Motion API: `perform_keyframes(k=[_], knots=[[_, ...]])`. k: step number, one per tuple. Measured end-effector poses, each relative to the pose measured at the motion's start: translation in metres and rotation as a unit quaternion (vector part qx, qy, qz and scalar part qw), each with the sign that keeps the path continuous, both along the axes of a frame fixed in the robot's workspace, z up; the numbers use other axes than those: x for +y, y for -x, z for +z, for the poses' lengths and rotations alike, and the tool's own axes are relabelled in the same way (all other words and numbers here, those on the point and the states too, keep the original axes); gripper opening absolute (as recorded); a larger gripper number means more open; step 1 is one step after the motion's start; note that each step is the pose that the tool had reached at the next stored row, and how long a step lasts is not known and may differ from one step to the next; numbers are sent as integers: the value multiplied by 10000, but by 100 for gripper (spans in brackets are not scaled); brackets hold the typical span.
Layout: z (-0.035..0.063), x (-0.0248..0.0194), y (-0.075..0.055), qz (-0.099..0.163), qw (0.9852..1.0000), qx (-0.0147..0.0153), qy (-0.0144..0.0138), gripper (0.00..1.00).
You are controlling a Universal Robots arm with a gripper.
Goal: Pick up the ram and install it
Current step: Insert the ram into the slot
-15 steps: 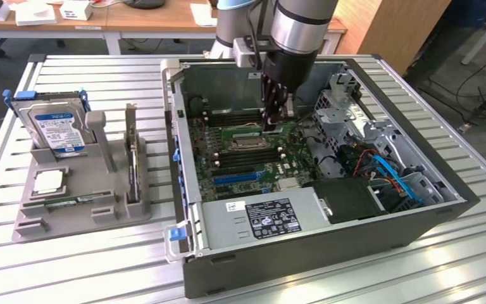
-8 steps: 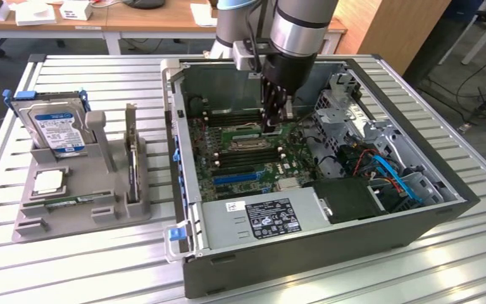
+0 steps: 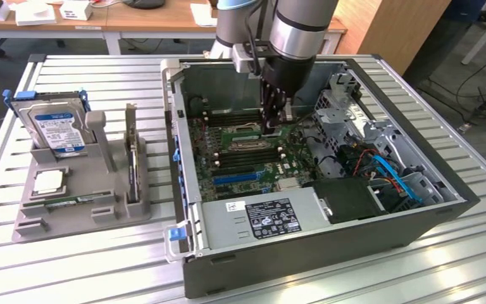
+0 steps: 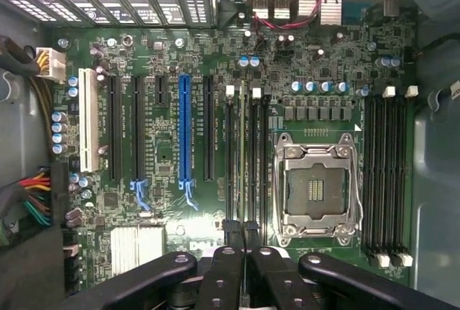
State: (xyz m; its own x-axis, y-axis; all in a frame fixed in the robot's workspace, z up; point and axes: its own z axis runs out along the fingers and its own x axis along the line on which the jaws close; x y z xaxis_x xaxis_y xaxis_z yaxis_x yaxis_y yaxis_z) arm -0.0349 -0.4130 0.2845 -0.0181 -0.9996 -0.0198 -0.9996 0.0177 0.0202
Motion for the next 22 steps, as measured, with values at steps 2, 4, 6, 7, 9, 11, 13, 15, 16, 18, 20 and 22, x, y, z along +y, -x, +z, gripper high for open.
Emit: perform_keyframes(k=[2,4,6,7,9,11,13,15,16,18,20,22], knots=[[-14,0,0,0,10000,0,-1,11],[-27,0,0,0,10000,0,0,11],[-40,0,0,0,10000,0,0,11],[-48,0,0,0,10000,0,0,11],[-61,0,0,0,10000,0,0,11],[-75,0,0,0,10000,0,0,11],[-83,0,0,0,10000,0,1,11],[-83,0,0,0,10000,1,1,11],[-83,0,0,0,10000,0,1,11],[-84,0,0,-1,10000,0,0,11],[-85,0,-8,-1,10000,0,0,11],[-86,0,-22,0,10000,0,-1,11]])
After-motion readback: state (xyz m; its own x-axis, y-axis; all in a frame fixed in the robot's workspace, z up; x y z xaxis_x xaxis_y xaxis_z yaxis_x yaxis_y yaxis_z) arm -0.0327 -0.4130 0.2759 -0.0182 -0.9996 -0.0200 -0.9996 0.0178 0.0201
